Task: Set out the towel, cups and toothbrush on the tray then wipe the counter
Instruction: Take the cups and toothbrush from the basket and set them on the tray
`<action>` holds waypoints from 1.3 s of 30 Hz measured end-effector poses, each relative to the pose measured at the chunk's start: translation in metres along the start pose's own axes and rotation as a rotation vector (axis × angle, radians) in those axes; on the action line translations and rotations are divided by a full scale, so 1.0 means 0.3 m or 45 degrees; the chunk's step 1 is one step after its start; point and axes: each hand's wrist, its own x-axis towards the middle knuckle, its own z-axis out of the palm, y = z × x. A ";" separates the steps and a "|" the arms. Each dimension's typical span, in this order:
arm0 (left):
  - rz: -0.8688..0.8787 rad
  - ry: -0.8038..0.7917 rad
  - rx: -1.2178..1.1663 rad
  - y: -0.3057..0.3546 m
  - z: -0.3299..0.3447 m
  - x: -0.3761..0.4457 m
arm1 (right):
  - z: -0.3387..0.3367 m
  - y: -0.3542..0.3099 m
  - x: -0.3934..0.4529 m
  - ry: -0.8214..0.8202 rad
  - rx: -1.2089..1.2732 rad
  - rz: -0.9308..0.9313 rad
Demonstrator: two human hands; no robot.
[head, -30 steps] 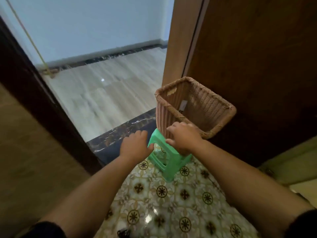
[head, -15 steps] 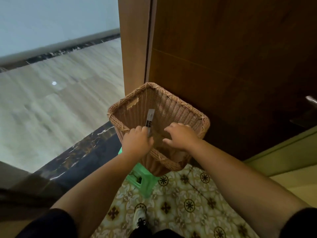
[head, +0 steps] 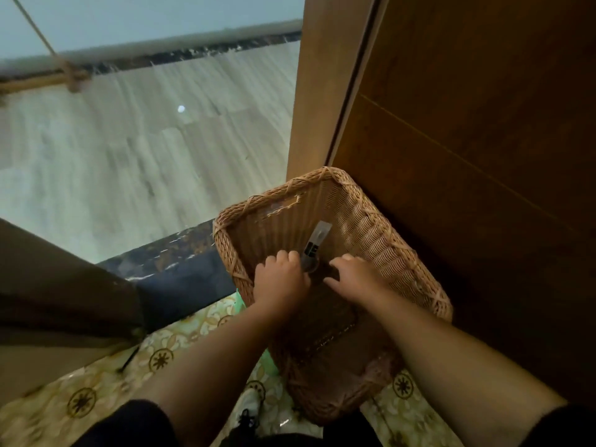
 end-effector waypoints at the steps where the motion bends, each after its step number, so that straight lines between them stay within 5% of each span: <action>1: -0.096 -0.017 -0.041 0.015 0.027 0.019 | 0.027 0.028 0.036 -0.020 0.018 0.006; 9: -1.128 -0.002 -0.511 0.099 0.319 0.140 | 0.261 0.196 0.288 -0.109 0.122 -0.014; 13: -1.458 0.149 -0.637 0.027 0.499 0.227 | 0.394 0.215 0.427 -0.136 0.267 0.036; 21: -1.323 0.366 -0.682 -0.111 0.725 0.313 | 0.616 0.152 0.595 -0.016 0.637 0.113; 27: -1.312 0.320 -0.701 -0.140 0.759 0.322 | 0.657 0.138 0.604 -0.021 0.927 0.050; 39: -1.299 0.360 -0.757 -0.159 0.767 0.332 | 0.688 0.186 0.621 -0.117 0.998 0.038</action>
